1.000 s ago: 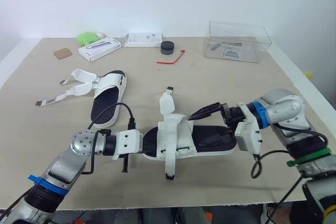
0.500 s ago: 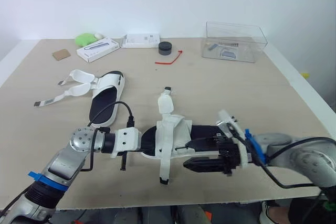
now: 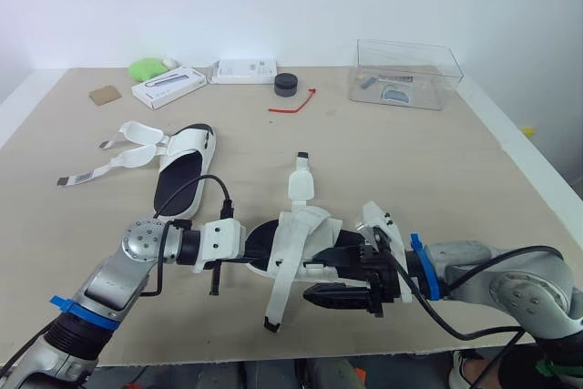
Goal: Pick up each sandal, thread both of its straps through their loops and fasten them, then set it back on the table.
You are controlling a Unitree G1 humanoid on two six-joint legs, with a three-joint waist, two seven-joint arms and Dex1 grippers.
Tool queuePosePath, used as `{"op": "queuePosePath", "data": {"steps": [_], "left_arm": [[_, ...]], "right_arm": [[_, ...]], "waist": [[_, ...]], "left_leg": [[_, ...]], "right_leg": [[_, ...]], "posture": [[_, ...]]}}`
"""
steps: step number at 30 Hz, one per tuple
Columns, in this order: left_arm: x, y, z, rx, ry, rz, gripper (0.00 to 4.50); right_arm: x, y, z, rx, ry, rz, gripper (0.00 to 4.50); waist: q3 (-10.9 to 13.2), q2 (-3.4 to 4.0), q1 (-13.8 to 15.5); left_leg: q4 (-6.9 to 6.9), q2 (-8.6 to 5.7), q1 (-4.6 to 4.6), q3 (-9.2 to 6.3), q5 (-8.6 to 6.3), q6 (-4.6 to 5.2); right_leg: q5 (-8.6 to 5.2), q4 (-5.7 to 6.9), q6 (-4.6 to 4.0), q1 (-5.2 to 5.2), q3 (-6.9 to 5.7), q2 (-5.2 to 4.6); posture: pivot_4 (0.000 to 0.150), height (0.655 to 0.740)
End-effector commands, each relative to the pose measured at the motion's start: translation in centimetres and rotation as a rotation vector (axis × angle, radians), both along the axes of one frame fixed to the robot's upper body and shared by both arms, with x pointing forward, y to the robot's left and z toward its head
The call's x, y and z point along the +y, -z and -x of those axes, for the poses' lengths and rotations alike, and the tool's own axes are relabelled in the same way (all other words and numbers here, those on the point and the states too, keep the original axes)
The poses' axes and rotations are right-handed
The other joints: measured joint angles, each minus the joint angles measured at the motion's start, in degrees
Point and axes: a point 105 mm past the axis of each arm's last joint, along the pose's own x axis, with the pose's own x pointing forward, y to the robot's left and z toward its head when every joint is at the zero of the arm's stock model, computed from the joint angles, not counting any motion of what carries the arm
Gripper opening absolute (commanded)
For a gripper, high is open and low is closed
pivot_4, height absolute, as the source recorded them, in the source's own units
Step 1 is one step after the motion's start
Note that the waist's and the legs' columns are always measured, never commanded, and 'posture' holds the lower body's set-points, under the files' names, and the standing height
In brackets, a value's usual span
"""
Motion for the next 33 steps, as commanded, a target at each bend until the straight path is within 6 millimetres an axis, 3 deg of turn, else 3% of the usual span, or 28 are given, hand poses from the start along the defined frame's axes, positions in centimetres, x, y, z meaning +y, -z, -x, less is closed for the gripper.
{"op": "queuePosePath", "data": {"steps": [1,11,14,19,22,26,33], "left_arm": [[-0.2,0.5,0.0,0.012,0.014,-0.013,0.0],[-0.2,0.4,-0.5,-0.006,-0.007,-0.003,0.0],[-0.2,0.5,-0.4,-0.004,-0.015,-0.002,0.0],[-0.2,0.7,-0.1,0.003,-0.014,-0.002,0.0],[-0.2,0.7,-0.1,0.008,-0.014,-0.002,0.0],[-0.2,0.7,-0.3,0.012,-0.013,-0.001,0.0],[-0.4,0.4,-0.7,0.016,-0.009,0.012,0.0]], "right_arm": [[-0.5,-0.1,-1.0,-0.049,0.002,0.027,4.48],[-0.5,-0.5,-3.9,-0.143,-0.057,0.052,4.48],[-0.7,-1.9,-4.2,-0.144,-0.077,0.031,4.48],[-1.3,-6.3,-2.2,-0.054,-0.178,-0.087,4.48],[-1.5,-7.6,0.3,0.04,-0.263,-0.122,4.48],[-1.2,-6.1,3.0,0.155,-0.332,-0.1,4.48],[0.0,0.1,2.4,0.158,-0.201,0.012,4.48]], "waist": [[0.0,0.0,0.0],[0.0,0.01,0.0],[0.0,0.02,0.0],[0.0,0.06,0.0],[0.1,0.06,0.1],[0.0,0.04,0.1],[0.0,0.05,0.0]], "left_leg": [[0.01,-0.01,-0.01,0.0,0.0,0.0],[0.15,-0.11,-0.05,0.03,0.0,0.0],[0.16,-0.12,-0.05,0.03,0.0,0.0],[0.17,-0.13,-0.09,0.03,0.0,0.0],[0.15,-0.12,-0.13,-0.02,-0.01,0.01],[0.11,-0.12,-0.14,-0.08,-0.05,0.09],[0.25,-0.14,-0.14,0.0,-0.03,0.08]], "right_leg": [[0.0,0.0,0.0,0.0,0.0,0.03],[0.1,0.0,0.14,0.01,0.05,0.0],[0.12,0.0,0.15,0.0,0.05,-0.01],[0.18,0.0,0.06,-0.01,0.05,-0.04],[0.22,-0.02,-0.07,-0.02,0.01,-0.21],[0.17,-0.04,-0.11,-0.01,-0.05,-0.24],[0.15,-0.03,0.26,0.01,0.01,-0.24]], "posture": [[0.15,0.74],[0.15,0.74],[0.15,0.74],[0.15,0.74],[0.15,0.74],[0.15,0.74],[0.15,0.74]]}}
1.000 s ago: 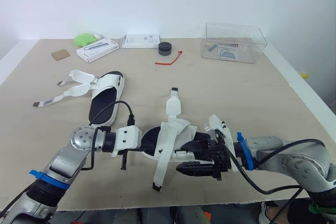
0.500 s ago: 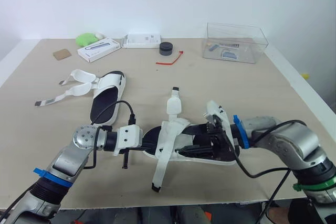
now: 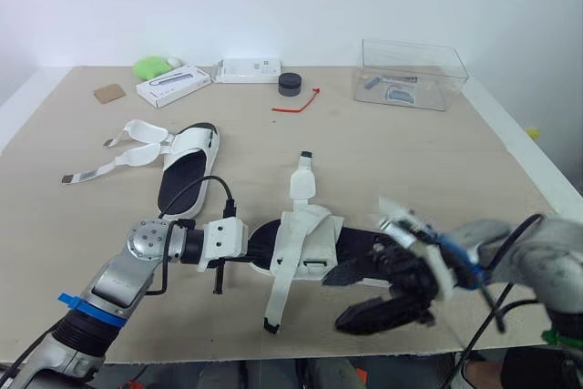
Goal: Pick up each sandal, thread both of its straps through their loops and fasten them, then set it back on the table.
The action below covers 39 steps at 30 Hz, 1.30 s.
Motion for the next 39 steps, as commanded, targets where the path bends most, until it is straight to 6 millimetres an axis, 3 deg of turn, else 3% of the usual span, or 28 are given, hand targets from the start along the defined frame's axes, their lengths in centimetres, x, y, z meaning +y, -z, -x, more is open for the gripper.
{"op": "queuePosePath", "data": {"steps": [1,8,14,22,32,36,37,38,39], "left_arm": [[-0.1,0.2,-0.2,0.013,0.0,-0.007,0.0],[0.0,0.0,-0.7,0.002,-0.008,-0.005,0.0],[0.2,0.1,-0.9,-0.003,-0.02,-0.008,0.0],[0.7,0.3,-1.7,-0.041,-0.062,-0.021,0.0],[1.0,0.6,-2.3,-0.066,-0.087,-0.033,0.0],[0.8,0.7,-2.3,-0.066,-0.088,-0.029,0.0],[0.8,0.7,-2.3,-0.066,-0.087,-0.028,0.0],[0.8,0.8,-2.3,-0.065,-0.087,-0.027,0.0],[0.8,0.8,-2.3,-0.064,-0.087,-0.027,0.0]], "right_arm": [[0.6,1.2,-0.7,-0.071,0.039,0.033,4.48],[1.8,2.7,-1.8,-0.079,0.099,0.038,4.48],[3.1,2.8,-2.6,-0.077,0.128,0.015,4.48],[3.4,2.5,-4.0,-0.097,0.153,0.015,4.48],[5.4,2.3,-4.1,-0.02,0.191,-0.014,4.48],[5.7,2.5,-4.0,0.025,0.221,-0.009,3.45],[5.8,2.6,-4.0,0.033,0.226,-0.005,2.68],[5.9,2.6,-4.0,0.04,0.231,-0.001,2.52],[5.9,2.7,-3.9,0.048,0.233,0.004,2.07]], "waist": [[0.0,0.0,0.0],[0.0,0.0,0.0],[0.0,-0.02,0.0],[0.0,-0.02,0.0],[0.0,-0.01,0.0],[0.0,0.0,-0.1],[0.0,0.0,-0.1],[0.0,0.0,-0.1],[0.0,0.0,-0.1]], "left_leg": [[0.03,0.0,0.0,0.01,0.01,-0.01],[0.04,-0.1,-0.01,0.02,0.02,0.0],[0.04,-0.1,-0.02,0.01,0.02,0.0],[0.04,-0.1,-0.01,0.01,0.02,0.0],[0.03,-0.03,0.0,-0.01,0.02,0.01],[0.03,-0.02,0.01,0.0,0.03,0.01],[0.03,-0.01,0.01,-0.01,0.03,0.01],[0.03,-0.01,0.01,-0.01,0.03,0.02],[0.03,-0.01,0.0,-0.01,0.03,0.02]], "right_leg": [[0.02,0.0,0.02,0.0,0.01,0.01],[0.03,0.0,0.05,0.0,0.04,0.1],[0.04,0.01,0.04,-0.01,0.04,0.1],[0.06,0.01,0.03,-0.01,0.05,0.1],[0.11,0.01,-0.05,-0.01,0.05,0.08],[0.12,0.01,-0.05,-0.01,0.05,0.05],[0.12,0.02,-0.06,-0.01,0.04,0.06],[0.12,0.02,-0.06,-0.01,0.04,0.06],[0.12,0.02,-0.06,0.0,0.03,0.06]], "posture": [[0.15,0.74],[0.15,0.74],[0.15,0.74],[0.15,0.74],[0.15,0.74],[0.15,0.74],[0.15,0.74],[0.15,0.74],[0.15,0.74]]}}
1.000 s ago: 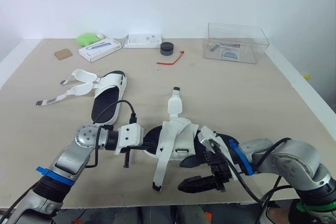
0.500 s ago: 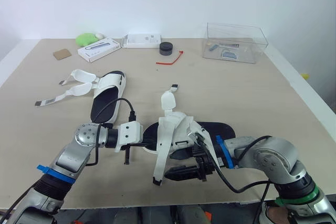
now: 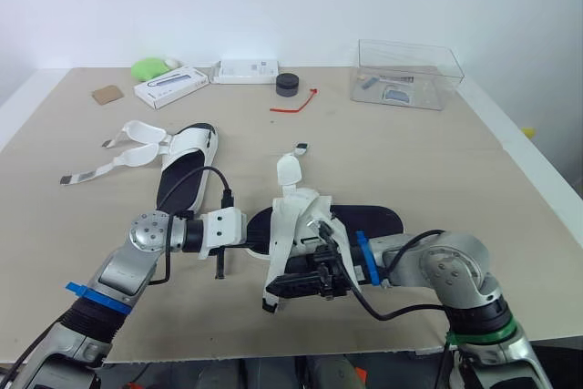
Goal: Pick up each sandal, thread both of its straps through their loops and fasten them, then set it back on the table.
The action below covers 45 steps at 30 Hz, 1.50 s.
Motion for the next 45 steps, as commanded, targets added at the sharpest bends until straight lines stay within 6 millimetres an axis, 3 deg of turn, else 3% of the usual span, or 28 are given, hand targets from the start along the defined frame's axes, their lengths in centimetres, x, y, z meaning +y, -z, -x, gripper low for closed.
{"op": "queuePosePath", "data": {"steps": [1,4,5,12,15,18,21,27,37,45], "left_arm": [[0.4,0.8,-0.2,0.012,-0.03,-0.036,0.0],[0.5,0.9,-0.2,0.015,-0.03,-0.039,0.0],[0.6,1.0,-0.1,0.016,-0.031,-0.041,0.0],[0.7,1.3,0.1,0.024,-0.032,-0.05,0.0],[0.7,1.3,0.0,0.025,-0.033,-0.049,0.0],[0.5,1.5,-0.2,0.025,-0.03,-0.048,0.0],[0.2,1.6,-0.2,0.022,-0.023,-0.044,0.0],[-0.1,1.6,-0.3,0.014,-0.017,-0.04,0.0],[-0.1,1.7,-0.2,0.011,-0.023,-0.039,0.0],[-0.1,1.6,-0.3,0.01,-0.024,-0.038,0.0]], "right_arm": [[0.1,-0.6,0.1,0.006,0.016,-0.012,1.63],[0.3,-0.5,0.3,0.024,0.022,-0.012,0.13],[0.4,-0.5,0.4,0.03,0.024,-0.013,0.05],[-0.6,-2.0,0.4,0.043,0.024,-0.043,0.05],[-1.6,-5.0,-0.9,0.019,0.01,-0.111,0.05],[-2.8,-8.7,-3.5,-0.009,0.019,-0.126,0.05],[-3.7,-10.1,-5.5,0.015,0.057,-0.08,0.05],[-4.2,-9.7,-6.5,0.113,0.059,-0.023,0.05],[-5.3,-9.2,-8.0,0.149,0.119,0.045,0.05],[-6.1,-9.0,-7.7,0.169,0.103,0.058,0.05]], "waist": [[0.0,0.0,0.0],[0.0,0.0,0.0],[0.0,0.0,0.0],[0.0,0.01,-0.1],[0.0,0.03,-0.1],[0.1,0.1,-0.2],[0.0,0.07,-0.2],[0.0,0.06,0.0],[0.0,0.09,0.0],[0.0,0.1,0.0]], "left_leg": [[0.0,0.0,-0.01,0.0,0.0,0.0],[0.0,-0.01,-0.01,0.02,0.0,0.0],[0.0,-0.01,-0.01,0.02,0.0,0.0],[0.0,-0.01,-0.01,0.01,0.0,0.0],[0.0,-0.01,-0.01,0.02,0.0,0.0],[0.0,-0.12,0.03,0.12,0.07,0.12],[-0.03,-0.14,0.03,0.13,0.13,0.22],[-0.15,-0.19,-0.13,0.05,0.12,0.23],[-0.12,-0.26,-0.3,0.08,0.12,0.23],[-0.12,-0.26,-0.31,0.07,0.12,0.23]], "right_leg": [[0.0,0.0,0.0,0.0,0.0,-0.01],[0.0,0.0,0.01,0.0,0.02,-0.01],[0.0,-0.01,0.01,0.0,0.01,-0.01],[0.0,-0.01,0.02,0.0,0.01,-0.01],[0.0,-0.01,0.02,-0.01,0.02,-0.01],[0.11,-0.01,0.11,0.0,0.09,0.03],[0.15,-0.05,0.09,0.0,0.11,0.03],[0.25,-0.1,-0.23,-0.05,0.03,-0.14],[0.42,-0.4,0.04,-0.07,0.04,-0.24],[0.43,-0.42,0.04,-0.07,0.04,-0.24]], "posture": [[0.15,0.74],[0.15,0.74],[0.15,0.74],[0.15,0.74],[0.15,0.74],[0.15,0.74],[0.15,0.74],[0.15,0.74],[0.15,0.74],[0.15,0.74]]}}
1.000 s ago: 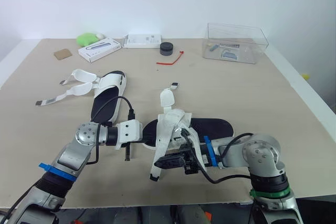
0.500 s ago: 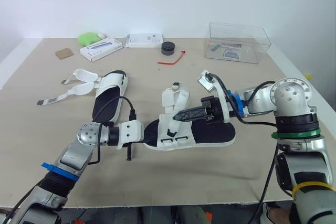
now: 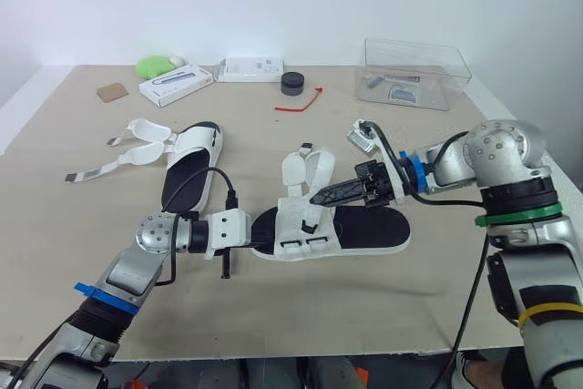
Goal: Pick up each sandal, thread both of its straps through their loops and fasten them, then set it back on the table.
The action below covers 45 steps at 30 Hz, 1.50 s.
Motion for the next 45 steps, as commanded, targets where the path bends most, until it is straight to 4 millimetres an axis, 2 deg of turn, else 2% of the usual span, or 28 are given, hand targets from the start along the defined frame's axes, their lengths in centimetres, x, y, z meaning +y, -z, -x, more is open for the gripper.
{"op": "queuePosePath", "data": {"steps": [1,8,14,24,45], "left_arm": [[0.6,1.5,-0.2,0.036,-0.034,-0.058,0.0],[0.5,1.6,-0.2,0.039,-0.032,-0.061,0.0],[0.6,1.7,-0.2,0.041,-0.036,-0.062,0.0],[0.6,1.8,0.0,0.045,-0.04,-0.063,0.0],[0.3,1.9,0.0,0.052,-0.035,-0.061,0.0]], "right_arm": [[-0.2,-0.5,0.5,-0.01,-0.031,-0.013,0.05],[-0.3,0.9,1.8,0.036,-0.077,0.008,0.05],[-0.5,1.3,1.3,0.028,-0.054,0.043,0.05],[-0.4,1.6,1.8,0.002,-0.094,0.091,0.05],[0.4,0.4,2.3,-0.111,-0.141,0.103,0.05]], "waist": [[0.0,0.0,0.0],[0.0,0.01,0.0],[0.0,0.01,0.0],[0.0,0.01,0.0],[0.0,0.03,0.0]], "left_leg": [[0.0,0.0,0.0,0.0,0.0,0.0],[-0.02,0.02,0.0,-0.01,0.0,0.0],[-0.12,0.08,-0.01,-0.02,-0.02,0.03],[-0.18,0.08,-0.04,-0.01,-0.06,0.08],[-0.22,0.1,-0.04,-0.02,-0.08,0.11]], "right_leg": [[0.0,0.0,0.0,0.0,0.0,-0.01],[0.0,-0.03,0.0,0.0,0.0,-0.08],[0.01,-0.16,-0.05,-0.01,-0.02,-0.06],[0.01,-0.27,-0.06,-0.01,-0.02,-0.07],[0.0,-0.29,-0.11,-0.02,-0.04,-0.07]], "posture": [[0.15,0.74],[0.15,0.74],[0.15,0.74],[0.15,0.74],[0.15,0.74]]}}
